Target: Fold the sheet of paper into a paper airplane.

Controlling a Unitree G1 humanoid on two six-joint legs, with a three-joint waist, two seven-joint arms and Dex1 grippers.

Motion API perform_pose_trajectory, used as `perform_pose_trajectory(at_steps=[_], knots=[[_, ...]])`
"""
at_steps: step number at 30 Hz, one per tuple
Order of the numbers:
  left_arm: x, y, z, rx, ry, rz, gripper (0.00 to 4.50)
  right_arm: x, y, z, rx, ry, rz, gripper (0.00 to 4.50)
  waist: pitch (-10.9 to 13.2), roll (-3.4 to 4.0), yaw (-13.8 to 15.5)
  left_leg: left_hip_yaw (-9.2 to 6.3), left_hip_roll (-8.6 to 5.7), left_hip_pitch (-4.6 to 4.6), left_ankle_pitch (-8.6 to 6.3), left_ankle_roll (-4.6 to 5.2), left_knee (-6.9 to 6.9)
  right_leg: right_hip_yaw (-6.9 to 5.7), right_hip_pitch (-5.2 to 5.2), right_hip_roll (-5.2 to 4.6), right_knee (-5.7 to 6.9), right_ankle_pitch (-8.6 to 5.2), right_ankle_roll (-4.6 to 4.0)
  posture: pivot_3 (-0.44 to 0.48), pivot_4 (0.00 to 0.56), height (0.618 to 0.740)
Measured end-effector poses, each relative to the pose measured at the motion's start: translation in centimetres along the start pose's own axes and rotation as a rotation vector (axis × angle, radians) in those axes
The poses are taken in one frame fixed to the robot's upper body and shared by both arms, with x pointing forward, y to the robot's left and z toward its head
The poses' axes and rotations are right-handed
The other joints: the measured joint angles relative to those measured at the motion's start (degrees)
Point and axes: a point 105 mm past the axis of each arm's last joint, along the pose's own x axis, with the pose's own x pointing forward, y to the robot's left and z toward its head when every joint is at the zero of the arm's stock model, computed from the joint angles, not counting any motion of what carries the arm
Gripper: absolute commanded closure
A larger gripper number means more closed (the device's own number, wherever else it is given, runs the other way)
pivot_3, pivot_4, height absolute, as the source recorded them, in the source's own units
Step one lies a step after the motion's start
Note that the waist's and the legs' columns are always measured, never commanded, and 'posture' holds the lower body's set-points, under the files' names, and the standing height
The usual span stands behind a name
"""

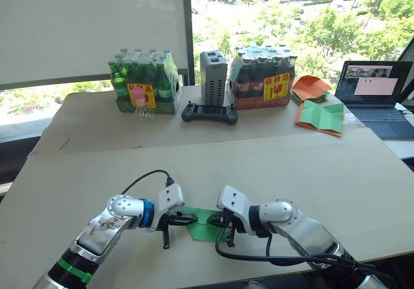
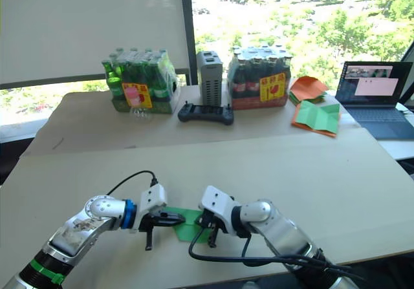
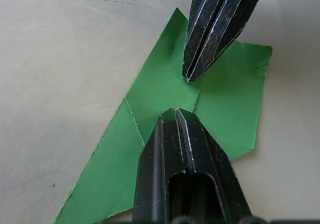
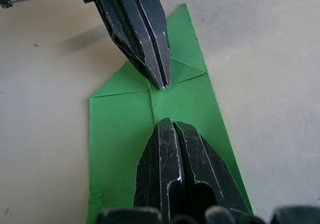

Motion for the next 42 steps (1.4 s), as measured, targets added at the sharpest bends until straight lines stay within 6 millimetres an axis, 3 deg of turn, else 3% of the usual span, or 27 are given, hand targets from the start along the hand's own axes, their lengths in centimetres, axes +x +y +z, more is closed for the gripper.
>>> perform_pose_trajectory(at_steps=[35,38,42], knots=[[-0.1,0.0,-0.2,0.016,0.006,-0.016,4.5,-4.1,0.2,-2.6,0.034,0.097,-0.058,4.46,-0.01,-0.02,0.18,-0.02,0.02,0.04,-0.01,0.02,-0.01,-0.03,0.13,0.0,-0.11,-0.01,0.01,0.0,0.15,0.735],[-0.1,0.0,-0.1,0.017,0.006,-0.017,4.5,-4.1,0.3,-2.2,0.058,0.067,-0.052,4.46,0.0,-0.03,0.16,-0.02,0.02,0.03,-0.01,0.02,-0.01,-0.02,0.12,0.0,-0.12,-0.01,0.01,0.0,0.15,0.735],[-0.1,0.0,-0.1,0.019,0.005,-0.018,4.5,-3.7,0.7,2.0,0.082,-0.164,-0.004,4.46,0.04,0.01,0.04,-0.02,0.05,0.01,-0.01,0.02,-0.03,-0.01,0.06,0.01,-0.09,-0.01,0.01,0.0,0.15,0.735]])
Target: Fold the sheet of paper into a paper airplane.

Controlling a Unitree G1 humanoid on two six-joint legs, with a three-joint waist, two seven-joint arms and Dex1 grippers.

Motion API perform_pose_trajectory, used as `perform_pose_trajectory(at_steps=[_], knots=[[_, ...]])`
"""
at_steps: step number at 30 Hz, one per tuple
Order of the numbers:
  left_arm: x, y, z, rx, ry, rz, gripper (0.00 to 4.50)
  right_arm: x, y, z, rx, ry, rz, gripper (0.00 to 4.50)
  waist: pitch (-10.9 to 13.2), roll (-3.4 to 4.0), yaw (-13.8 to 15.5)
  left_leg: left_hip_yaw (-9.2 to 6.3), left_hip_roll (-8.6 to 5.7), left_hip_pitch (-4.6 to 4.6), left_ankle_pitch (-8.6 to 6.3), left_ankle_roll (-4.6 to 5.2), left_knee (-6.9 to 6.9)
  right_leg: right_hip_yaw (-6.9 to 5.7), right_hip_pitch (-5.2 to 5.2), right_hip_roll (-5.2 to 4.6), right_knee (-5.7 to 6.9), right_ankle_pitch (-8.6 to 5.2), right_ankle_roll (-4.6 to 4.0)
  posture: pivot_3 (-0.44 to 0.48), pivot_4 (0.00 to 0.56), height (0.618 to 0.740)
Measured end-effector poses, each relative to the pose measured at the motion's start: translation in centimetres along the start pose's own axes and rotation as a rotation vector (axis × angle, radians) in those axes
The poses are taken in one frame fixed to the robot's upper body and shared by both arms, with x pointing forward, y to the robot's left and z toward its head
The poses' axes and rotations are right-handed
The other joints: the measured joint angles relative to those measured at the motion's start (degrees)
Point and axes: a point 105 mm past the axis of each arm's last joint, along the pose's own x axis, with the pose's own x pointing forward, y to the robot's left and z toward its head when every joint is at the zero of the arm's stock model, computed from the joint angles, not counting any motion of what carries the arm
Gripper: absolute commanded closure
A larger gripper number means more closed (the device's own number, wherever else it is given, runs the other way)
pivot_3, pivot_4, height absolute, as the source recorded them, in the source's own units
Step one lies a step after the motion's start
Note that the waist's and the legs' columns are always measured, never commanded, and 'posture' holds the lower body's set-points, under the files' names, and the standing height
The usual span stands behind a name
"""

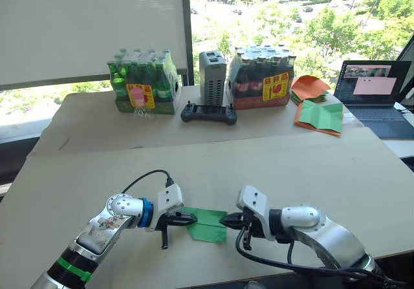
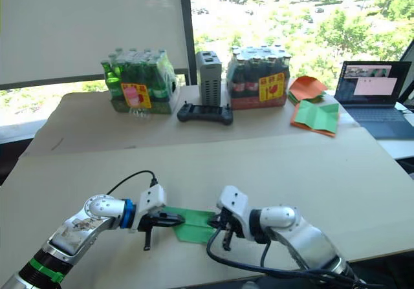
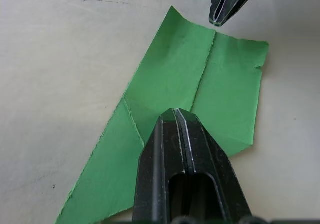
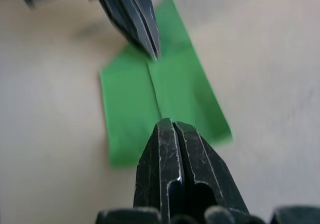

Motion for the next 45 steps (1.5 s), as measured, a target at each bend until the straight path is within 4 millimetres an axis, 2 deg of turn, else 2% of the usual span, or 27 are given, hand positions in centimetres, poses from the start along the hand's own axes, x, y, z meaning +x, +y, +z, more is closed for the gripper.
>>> perform_pose_trajectory(at_steps=[2,4,6,9,14,18,23,30,45], knots=[[0.0,0.0,0.0,0.003,-0.002,-0.001,4.5,-0.1,0.0,1.9,-0.031,-0.076,0.009,4.46,0.0,0.0,-0.02,0.0,-0.01,0.0,0.0,0.0,0.0,0.0,0.0,0.0,-0.01,0.0,0.0,0.0,0.15,0.735],[0.0,-0.1,0.0,0.006,-0.004,-0.002,4.5,-0.3,-0.3,2.4,-0.047,-0.096,-0.001,4.46,0.0,-0.01,0.0,-0.01,-0.01,0.0,0.0,0.0,-0.01,-0.01,0.0,0.0,-0.01,0.0,0.0,0.0,0.15,0.735],[0.0,-0.1,0.0,0.006,-0.004,-0.002,4.5,0.2,-0.6,1.5,-0.062,-0.049,-0.018,4.46,0.0,-0.01,-0.02,0.0,-0.02,0.0,0.0,0.0,-0.04,-0.02,-0.02,0.0,0.0,0.0,0.0,0.0,0.15,0.735],[0.0,0.0,0.1,0.007,-0.003,-0.001,4.5,1.1,-1.3,-1.2,-0.038,0.051,-0.046,4.46,0.0,-0.01,-0.05,0.01,-0.02,-0.01,0.0,0.0,-0.03,-0.01,-0.04,0.0,0.0,0.0,0.0,0.0,0.15,0.735],[0.1,0.0,0.2,0.006,0.002,-0.006,4.5,1.7,-1.7,-3.0,-0.013,0.117,-0.065,4.46,0.01,-0.01,0.0,0.01,-0.03,-0.03,0.0,0.0,-0.02,-0.01,-0.05,0.0,0.0,0.0,0.0,0.0,0.15,0.735],[0.5,-0.1,0.6,0.013,-0.004,-0.018,4.5,1.7,-1.6,-3.2,-0.02,0.131,-0.061,4.46,0.01,-0.01,0.04,0.0,-0.03,-0.03,0.0,0.0,-0.02,-0.02,-0.04,0.0,-0.01,0.0,0.0,0.0,0.15,0.735],[2.3,-1.1,1.4,0.027,-0.036,-0.085,4.5,1.6,-1.6,-3.3,-0.054,0.15,-0.066,4.46,0.02,-0.03,-0.01,0.01,-0.03,-0.03,0.0,0.0,-0.02,-0.02,-0.04,0.0,-0.01,0.0,0.0,0.0,0.15,0.735],[2.6,-0.6,1.5,0.044,-0.023,-0.077,4.5,1.9,-1.7,-3.2,-0.047,0.15,-0.081,4.46,0.02,-0.03,-0.03,0.01,-0.02,-0.01,0.0,-0.01,0.01,-0.01,-0.01,0.0,0.0,0.0,0.0,0.0,0.15,0.735],[0.9,0.1,0.2,0.091,0.021,-0.031,4.5,2.2,-1.7,-3.0,-0.008,0.165,-0.091,4.46,0.0,-0.02,-0.17,0.0,0.01,0.09,0.0,-0.01,-0.02,-0.01,0.05,0.03,0.02,0.0,0.0,0.0,0.15,0.735]])
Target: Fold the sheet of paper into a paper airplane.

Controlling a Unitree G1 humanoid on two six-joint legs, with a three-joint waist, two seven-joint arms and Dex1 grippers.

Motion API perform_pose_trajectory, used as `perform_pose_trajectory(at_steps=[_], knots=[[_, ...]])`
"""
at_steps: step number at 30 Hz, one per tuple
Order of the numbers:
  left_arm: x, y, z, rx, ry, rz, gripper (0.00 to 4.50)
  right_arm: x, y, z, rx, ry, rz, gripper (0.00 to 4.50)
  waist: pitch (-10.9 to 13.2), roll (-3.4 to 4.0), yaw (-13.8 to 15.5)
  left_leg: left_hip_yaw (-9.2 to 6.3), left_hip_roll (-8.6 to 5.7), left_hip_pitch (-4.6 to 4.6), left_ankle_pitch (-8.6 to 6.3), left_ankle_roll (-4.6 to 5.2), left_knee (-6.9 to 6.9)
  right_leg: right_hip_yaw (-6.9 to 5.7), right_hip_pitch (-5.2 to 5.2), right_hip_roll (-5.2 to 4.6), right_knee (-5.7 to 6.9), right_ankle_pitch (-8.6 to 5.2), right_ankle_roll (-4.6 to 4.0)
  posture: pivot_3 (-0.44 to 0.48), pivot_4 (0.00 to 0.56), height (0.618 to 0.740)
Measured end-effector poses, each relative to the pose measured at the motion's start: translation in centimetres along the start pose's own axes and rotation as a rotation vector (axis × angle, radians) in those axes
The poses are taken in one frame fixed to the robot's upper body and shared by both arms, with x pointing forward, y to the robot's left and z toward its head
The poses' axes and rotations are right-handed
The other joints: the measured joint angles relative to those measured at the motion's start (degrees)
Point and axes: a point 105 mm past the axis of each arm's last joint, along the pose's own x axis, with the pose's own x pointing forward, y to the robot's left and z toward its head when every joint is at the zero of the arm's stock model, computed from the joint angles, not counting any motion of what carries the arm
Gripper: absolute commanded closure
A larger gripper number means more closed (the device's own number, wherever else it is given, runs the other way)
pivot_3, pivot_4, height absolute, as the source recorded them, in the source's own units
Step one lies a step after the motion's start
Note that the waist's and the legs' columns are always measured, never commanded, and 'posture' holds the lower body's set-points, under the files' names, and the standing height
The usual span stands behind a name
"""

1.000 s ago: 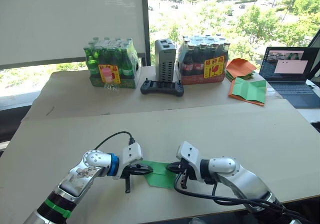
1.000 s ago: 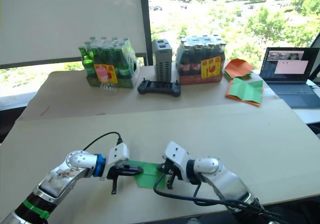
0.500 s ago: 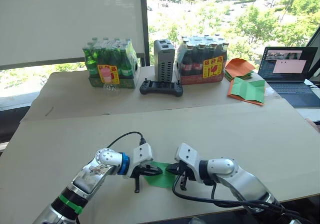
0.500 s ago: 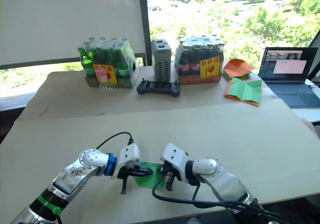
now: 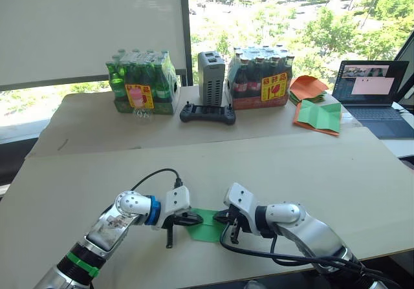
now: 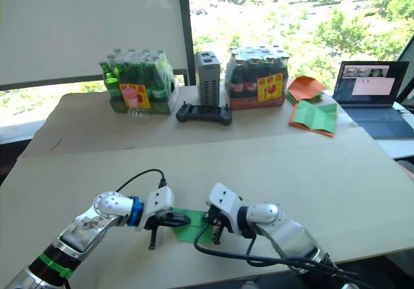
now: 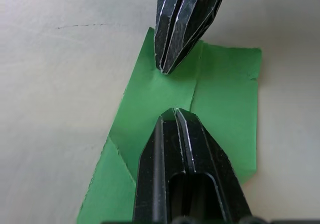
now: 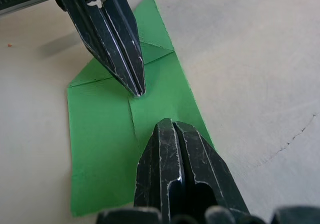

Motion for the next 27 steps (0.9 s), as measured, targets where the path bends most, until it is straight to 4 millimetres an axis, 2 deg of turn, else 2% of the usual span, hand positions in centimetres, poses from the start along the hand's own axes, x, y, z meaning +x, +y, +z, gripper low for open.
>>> perform_pose_trajectory(at_steps=[10,16,27], knots=[[-1.2,0.0,-0.9,-0.031,0.009,0.03,4.5,0.0,0.0,0.0,0.007,0.002,0.003,4.46,-0.01,0.01,-0.19,0.0,0.01,0.03,0.0,0.0,-0.04,0.0,0.0,0.0,0.0,0.0,0.0,0.0,0.15,0.735],[-2.6,0.3,-1.7,-0.043,0.032,0.065,4.5,0.0,0.0,0.0,0.008,0.001,0.003,4.46,-0.03,0.04,-0.38,0.0,0.02,0.06,0.0,0.0,-0.09,0.0,0.0,0.0,0.0,0.0,0.0,0.0,0.15,0.735],[-3.4,0.4,-2.2,-0.053,0.041,0.088,4.5,0.0,0.0,0.0,0.008,0.001,0.004,4.46,-0.04,0.06,-0.54,0.0,0.03,0.07,0.0,-0.01,-0.16,0.01,-0.01,0.0,0.0,0.0,-0.01,0.0,0.15,0.735]])
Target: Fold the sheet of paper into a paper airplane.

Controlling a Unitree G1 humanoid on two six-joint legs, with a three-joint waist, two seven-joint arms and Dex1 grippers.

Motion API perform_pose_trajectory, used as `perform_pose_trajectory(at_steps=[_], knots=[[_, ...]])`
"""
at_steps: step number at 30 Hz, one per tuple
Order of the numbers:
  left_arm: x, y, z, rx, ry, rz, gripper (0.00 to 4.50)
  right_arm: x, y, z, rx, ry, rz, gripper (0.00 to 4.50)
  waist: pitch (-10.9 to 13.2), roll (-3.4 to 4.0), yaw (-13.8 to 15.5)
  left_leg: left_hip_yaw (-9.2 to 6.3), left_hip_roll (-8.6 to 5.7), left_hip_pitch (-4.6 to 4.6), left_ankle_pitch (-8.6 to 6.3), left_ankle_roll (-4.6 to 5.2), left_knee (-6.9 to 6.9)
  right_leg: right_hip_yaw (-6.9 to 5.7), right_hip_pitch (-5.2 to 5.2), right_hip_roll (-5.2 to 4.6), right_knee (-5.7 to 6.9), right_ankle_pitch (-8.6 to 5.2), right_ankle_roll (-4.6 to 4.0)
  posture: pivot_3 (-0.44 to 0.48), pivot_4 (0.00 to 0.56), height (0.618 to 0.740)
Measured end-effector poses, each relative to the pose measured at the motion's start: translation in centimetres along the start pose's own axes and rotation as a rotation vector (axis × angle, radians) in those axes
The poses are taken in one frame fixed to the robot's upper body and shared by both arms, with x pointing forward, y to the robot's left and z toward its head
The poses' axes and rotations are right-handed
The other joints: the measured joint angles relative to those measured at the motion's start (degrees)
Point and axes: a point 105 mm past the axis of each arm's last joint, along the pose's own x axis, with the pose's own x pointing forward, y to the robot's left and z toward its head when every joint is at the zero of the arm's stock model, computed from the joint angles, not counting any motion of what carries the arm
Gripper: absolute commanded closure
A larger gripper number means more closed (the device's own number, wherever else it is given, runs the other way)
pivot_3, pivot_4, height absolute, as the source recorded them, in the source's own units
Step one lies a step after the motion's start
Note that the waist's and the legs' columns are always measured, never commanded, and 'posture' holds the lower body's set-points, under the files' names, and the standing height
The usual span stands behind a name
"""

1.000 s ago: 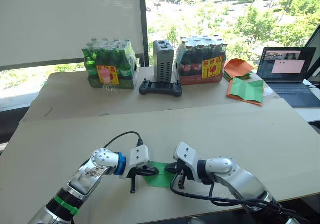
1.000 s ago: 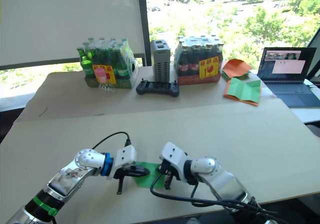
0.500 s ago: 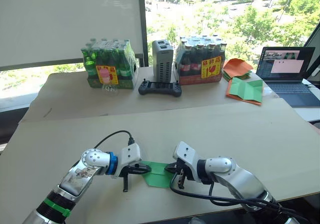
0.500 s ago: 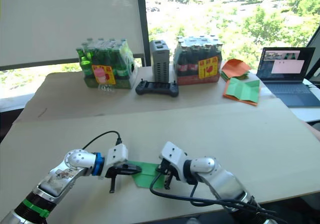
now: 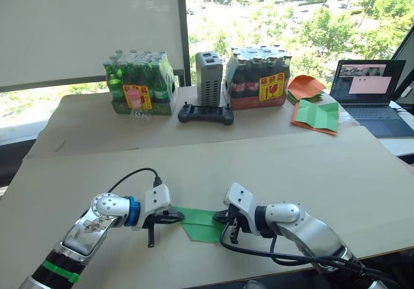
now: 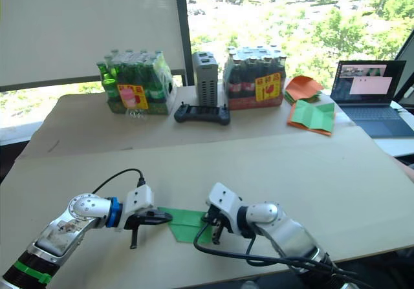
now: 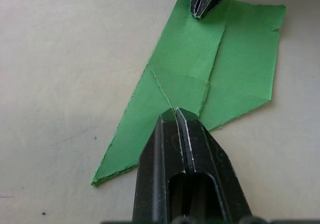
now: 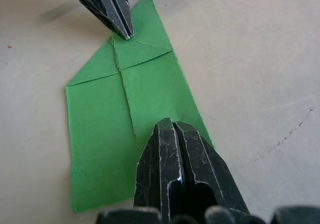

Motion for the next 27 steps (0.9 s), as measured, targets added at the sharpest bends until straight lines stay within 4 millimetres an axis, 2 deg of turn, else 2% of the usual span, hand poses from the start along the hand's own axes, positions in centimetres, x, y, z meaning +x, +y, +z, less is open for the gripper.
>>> perform_pose_trajectory(at_steps=[9,12,14,16,18,20,21,22,25,26,27], knots=[[-0.7,0.1,-0.3,-0.048,-0.002,0.02,4.5,0.1,0.1,0.2,0.008,-0.014,0.005,4.46,0.0,0.0,-0.27,0.0,0.01,0.02,0.01,-0.02,-0.13,0.01,-0.05,0.0,-0.01,0.0,-0.01,0.0,0.15,0.735],[-1.4,0.1,-0.1,-0.118,-0.031,0.038,4.5,-0.1,0.1,0.7,0.03,-0.049,0.009,4.46,0.04,-0.01,-0.61,0.0,0.01,-0.16,0.02,-0.03,-0.15,0.02,-0.28,0.0,0.01,0.0,-0.01,0.0,0.15,0.735],[-2.4,-0.1,-0.1,-0.212,-0.056,0.048,4.5,-0.8,0.1,2.8,0.052,-0.158,0.013,4.46,0.14,-0.08,-0.81,0.01,-0.01,-0.41,0.03,-0.05,-0.16,0.05,-0.67,0.0,0.16,0.0,-0.01,0.0,0.15,0.735],[-3.8,-0.3,0.9,-0.276,-0.12,0.05,4.5,-2.0,0.7,5.2,0.053,-0.268,0.035,4.46,0.2,-0.15,-0.83,-0.03,-0.01,-0.68,0.04,-0.07,-0.15,0.04,-0.96,-0.01,0.21,0.01,-0.03,0.0,0.15,0.735],[-5.3,-0.7,2.5,-0.319,-0.199,0.042,4.5,-3.1,1.0,6.3,0.045,-0.312,0.043,4.46,0.22,-0.17,-0.78,-0.03,-0.04,-0.69,0.03,-0.06,-0.16,0.01,-0.94,-0.02,0.1,0.02,-0.03,0.0,0.15,0.735],[-6.4,-1.3,3.3,-0.381,-0.267,0.021,4.5,-3.7,1.1,6.5,0.054,-0.318,0.043,4.46,0.23,-0.16,-0.74,-0.03,-0.07,-0.69,0.02,-0.04,-0.16,0.01,-0.94,-0.04,0.08,0.02,-0.03,0.0,0.15,0.735],[-6.8,-1.7,3.5,-0.41,-0.292,0.009,4.5,-3.9,1.1,6.4,0.057,-0.316,0.038,3.89,0.24,-0.16,-0.74,-0.03,-0.07,-0.69,0.02,-0.04,-0.16,0.0,-0.94,-0.04,0.06,0.01,-0.03,0.0,0.15,0.735],[-7.0,-2.1,3.6,-0.432,-0.304,-0.002,4.5,-4.1,1.0,6.3,0.065,-0.312,0.031,3.67,0.24,-0.16,-0.68,-0.03,-0.07,-0.68,0.02,-0.04,-0.17,0.0,-0.93,-0.04,0.06,0.01,-0.03,0.0,0.15,0.735],[-6.8,-3.2,3.0,-0.488,-0.301,-0.018,4.5,-4.2,0.8,5.2,0.074,-0.268,0.02,2.62,0.27,-0.16,-0.65,0.0,-0.07,-0.68,0.03,-0.06,-0.17,0.01,-0.92,-0.04,0.08,0.02,-0.04,0.0,0.15,0.735],[-6.8,-3.2,3.0,-0.494,-0.302,-0.014,4.5,-4.2,0.8,5.0,0.071,-0.251,0.021,2.35,0.29,-0.18,-0.61,0.0,-0.06,-0.67,0.04,-0.09,-0.17,0.01,-0.92,-0.04,0.08,0.03,-0.07,0.0,0.15,0.735],[-6.8,-3.1,3.0,-0.493,-0.301,-0.008,4.5,-4.1,0.7,4.7,0.066,-0.236,0.022,2.35,0.29,-0.18,-0.59,0.0,-0.05,-0.65,0.06,-0.11,-0.16,0.01,-0.9,-0.03,0.08,0.04,-0.09,0.0,0.15,0.735]])
